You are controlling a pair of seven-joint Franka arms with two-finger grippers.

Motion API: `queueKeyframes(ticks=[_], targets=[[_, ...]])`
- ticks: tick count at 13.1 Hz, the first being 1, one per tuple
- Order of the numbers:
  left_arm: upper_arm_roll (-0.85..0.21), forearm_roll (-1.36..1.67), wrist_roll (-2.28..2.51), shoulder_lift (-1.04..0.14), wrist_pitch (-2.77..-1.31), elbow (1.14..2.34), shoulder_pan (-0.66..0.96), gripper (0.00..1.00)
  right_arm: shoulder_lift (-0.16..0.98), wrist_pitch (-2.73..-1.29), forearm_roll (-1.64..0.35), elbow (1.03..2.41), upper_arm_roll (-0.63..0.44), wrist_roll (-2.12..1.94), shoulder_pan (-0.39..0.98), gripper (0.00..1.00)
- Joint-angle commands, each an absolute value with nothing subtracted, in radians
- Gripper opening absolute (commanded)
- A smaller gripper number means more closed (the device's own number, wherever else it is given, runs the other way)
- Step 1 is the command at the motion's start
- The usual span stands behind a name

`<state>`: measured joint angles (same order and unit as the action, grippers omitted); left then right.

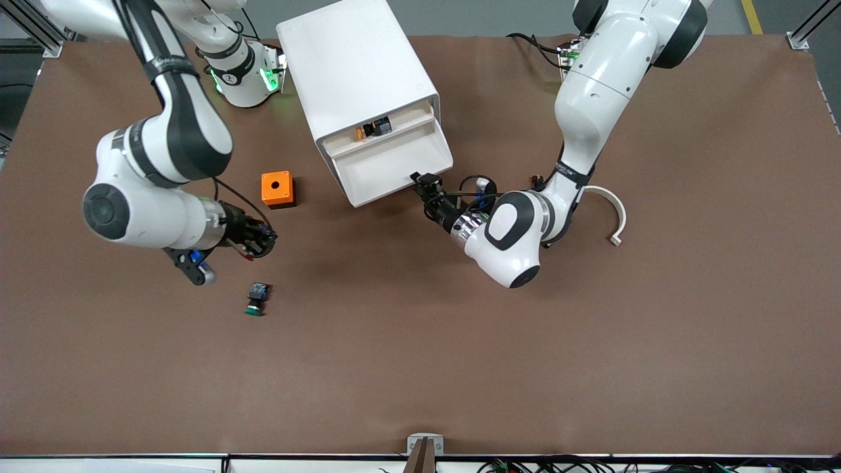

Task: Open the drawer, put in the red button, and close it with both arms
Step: 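Lift the red button with the right gripper and lower it into the drawer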

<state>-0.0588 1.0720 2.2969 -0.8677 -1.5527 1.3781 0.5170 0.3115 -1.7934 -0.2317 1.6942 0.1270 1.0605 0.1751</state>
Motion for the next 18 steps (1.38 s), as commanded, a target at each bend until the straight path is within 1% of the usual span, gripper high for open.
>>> queueKeyframes(ticks=[1, 2, 6, 10, 12, 15, 17, 18], targets=[[-0.016, 1.072, 2.295, -0.856, -1.540, 1.330, 0.522, 0.99, 0.264, -1.793, -0.250, 1.720, 0.118, 1.257, 0.271, 0.01], [0.000, 1.069, 2.292, -0.850, -1.540, 1.313, 0.519, 0.99, 0.259, -1.795, -0.249, 1.723, 0.117, 1.320, 0.320, 0.01], [0.090, 1.029, 2.213, -0.844, -1.537, 1.255, 0.515, 0.99, 0.250, -1.831, -0.250, 1.744, 0.117, 1.547, 0.445, 0.02], [0.175, 1.014, 2.093, -0.796, -1.537, 1.252, 0.514, 0.99, 0.245, -2.001, -0.250, 1.834, 0.115, 1.727, 0.564, 0.02], [0.181, 0.967, 2.033, -0.793, -1.537, 1.252, 0.514, 1.00, 0.248, -2.057, -0.249, 1.864, 0.115, 1.776, 0.606, 0.01], [0.175, 0.815, 1.982, -0.759, -1.537, 1.252, 0.526, 1.00, 0.255, -2.161, -0.247, 1.914, 0.114, 1.857, 0.670, 0.02], [0.169, 0.709, 1.919, -0.718, -1.537, 1.252, 0.538, 1.00, 0.258, -2.201, -0.247, 1.927, 0.114, 1.899, 0.693, 0.06], [0.172, 0.681, 1.880, -0.695, -1.537, 1.253, 0.549, 1.00, 0.258, -2.204, -0.247, 1.931, 0.114, 1.908, 0.699, 0.11]])
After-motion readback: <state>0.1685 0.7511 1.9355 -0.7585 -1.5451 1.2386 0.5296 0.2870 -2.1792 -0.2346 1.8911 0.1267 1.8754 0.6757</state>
